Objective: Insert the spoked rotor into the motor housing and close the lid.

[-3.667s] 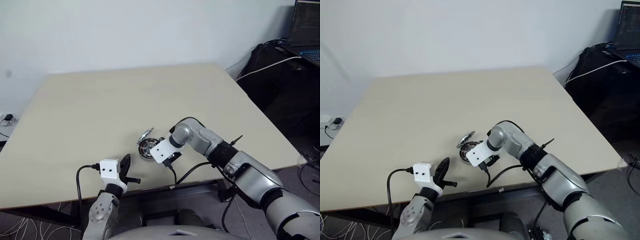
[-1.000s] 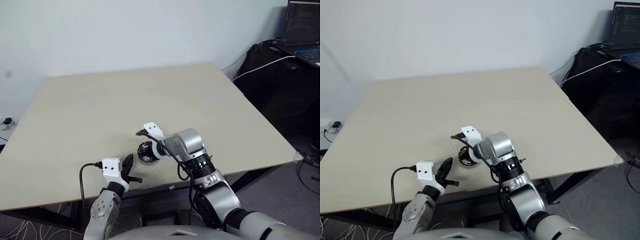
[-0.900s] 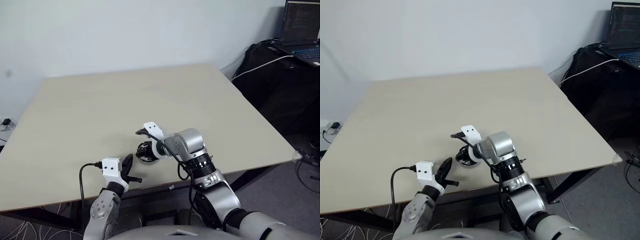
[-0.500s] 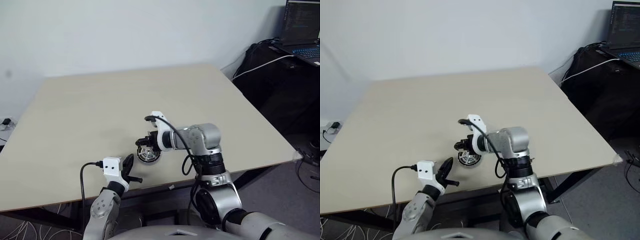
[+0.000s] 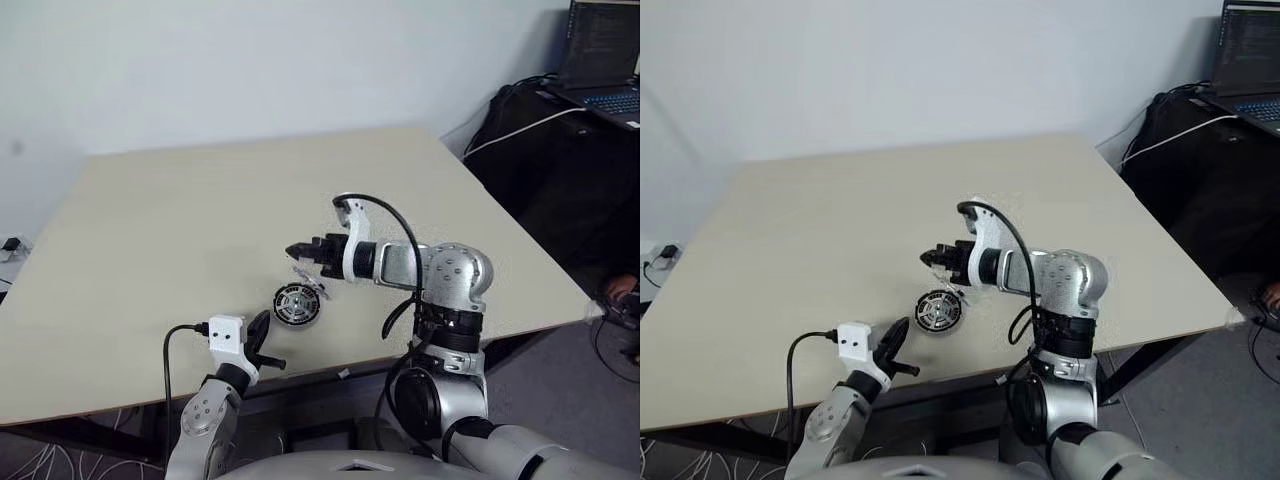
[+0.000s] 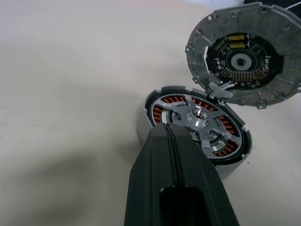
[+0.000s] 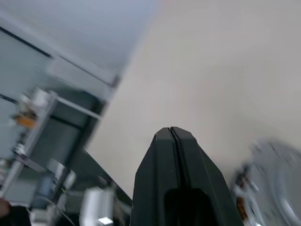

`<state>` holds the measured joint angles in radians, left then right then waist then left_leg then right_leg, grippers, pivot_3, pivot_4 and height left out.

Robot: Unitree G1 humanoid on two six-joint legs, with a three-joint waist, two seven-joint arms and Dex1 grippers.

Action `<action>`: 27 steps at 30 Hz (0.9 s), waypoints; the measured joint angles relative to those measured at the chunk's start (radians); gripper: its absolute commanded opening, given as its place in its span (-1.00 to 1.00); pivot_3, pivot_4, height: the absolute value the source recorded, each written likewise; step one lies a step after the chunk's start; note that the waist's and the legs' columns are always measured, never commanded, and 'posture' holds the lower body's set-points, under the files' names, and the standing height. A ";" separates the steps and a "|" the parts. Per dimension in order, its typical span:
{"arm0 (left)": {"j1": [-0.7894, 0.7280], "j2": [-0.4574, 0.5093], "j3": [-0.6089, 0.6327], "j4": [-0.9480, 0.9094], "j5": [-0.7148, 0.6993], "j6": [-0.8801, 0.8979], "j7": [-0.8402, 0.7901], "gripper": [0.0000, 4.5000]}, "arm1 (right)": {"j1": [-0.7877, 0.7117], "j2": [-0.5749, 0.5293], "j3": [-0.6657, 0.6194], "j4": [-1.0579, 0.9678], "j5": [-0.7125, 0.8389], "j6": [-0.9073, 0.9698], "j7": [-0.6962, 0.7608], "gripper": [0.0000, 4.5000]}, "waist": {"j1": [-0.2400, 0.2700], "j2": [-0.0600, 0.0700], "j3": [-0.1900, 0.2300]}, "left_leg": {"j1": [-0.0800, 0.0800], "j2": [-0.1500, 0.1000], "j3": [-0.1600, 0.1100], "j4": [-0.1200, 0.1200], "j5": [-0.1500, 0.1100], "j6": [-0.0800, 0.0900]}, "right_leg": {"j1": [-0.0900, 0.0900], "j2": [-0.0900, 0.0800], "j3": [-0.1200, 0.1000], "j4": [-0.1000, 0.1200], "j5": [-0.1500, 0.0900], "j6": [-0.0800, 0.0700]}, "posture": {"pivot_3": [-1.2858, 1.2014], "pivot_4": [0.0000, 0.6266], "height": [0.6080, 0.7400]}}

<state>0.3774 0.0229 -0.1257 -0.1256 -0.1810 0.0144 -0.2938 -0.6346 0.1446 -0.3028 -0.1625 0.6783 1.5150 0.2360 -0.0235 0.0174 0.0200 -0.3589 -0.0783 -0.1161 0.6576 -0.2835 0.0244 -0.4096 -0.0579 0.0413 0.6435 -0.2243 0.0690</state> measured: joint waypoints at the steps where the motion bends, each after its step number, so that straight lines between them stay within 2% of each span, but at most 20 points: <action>1: 0.000 0.001 0.001 0.002 0.000 0.000 0.000 -1.00 | 0.000 -0.001 0.041 -0.015 -0.010 -0.055 -0.010 -0.99 | -0.003 0.001 0.000 | 0.000 0.000 0.000 0.000 0.000 0.000 | 0.000 0.000 0.000 0.000 -0.001 0.002 | 0.03 -1.00 1.00; 3: -0.002 0.001 0.001 0.004 0.000 -0.001 -0.001 -1.00 | 0.004 -0.019 0.178 -0.047 -0.077 -0.189 -0.019 -0.99 | -0.011 0.002 0.001 | 0.000 0.000 0.000 0.000 0.000 0.000 | -0.001 0.000 0.000 0.000 -0.002 0.003 | 0.03 -1.00 1.00; 6: -0.004 -0.001 0.001 0.004 0.001 -0.007 0.000 -1.00 | 0.042 -0.170 0.468 -0.056 -0.259 -0.424 0.000 -0.99 | -0.007 -0.002 -0.001 | 0.000 -0.001 0.000 0.000 0.000 0.000 | 0.001 -0.002 -0.001 -0.001 -0.002 0.003 | 0.03 -1.00 1.00; 10: 0.005 0.003 0.015 0.005 0.001 -0.027 0.001 -1.00 | 0.151 -0.342 0.647 0.007 -0.434 -0.619 0.029 -0.99 | 0.005 -0.005 -0.001 | 0.000 -0.002 0.001 0.000 0.000 0.001 | 0.001 -0.003 0.000 -0.002 0.001 0.001 | 0.03 -1.00 1.00; 17: 0.006 0.011 0.017 0.005 0.003 -0.033 -0.004 -1.00 | 0.214 -0.401 0.689 0.067 -0.553 -0.765 0.051 -0.99 | 0.008 -0.006 0.001 | 0.000 0.001 0.001 0.000 0.000 0.001 | 0.001 0.000 0.000 -0.001 -0.003 0.005 | 0.03 -1.00 1.00; 27: 0.016 0.028 0.021 0.005 0.003 -0.028 -0.013 -1.00 | 0.268 -0.455 0.690 -0.008 -0.541 -0.742 0.198 -0.99 | 0.014 -0.006 0.002 | 0.000 0.000 0.001 0.001 0.000 0.001 | 0.001 -0.001 0.000 -0.002 -0.003 0.005 | 0.03 -1.00 1.00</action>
<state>0.3931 0.0509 -0.1051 -0.1208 -0.1780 -0.0136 -0.3063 -0.3670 -0.3100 0.3869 -0.1707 0.1377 0.7728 0.4342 -0.0091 0.0110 0.0217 -0.3590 -0.0783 -0.1152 0.6582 -0.2831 0.0256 -0.4081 -0.0589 0.0412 0.6418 -0.2268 0.0745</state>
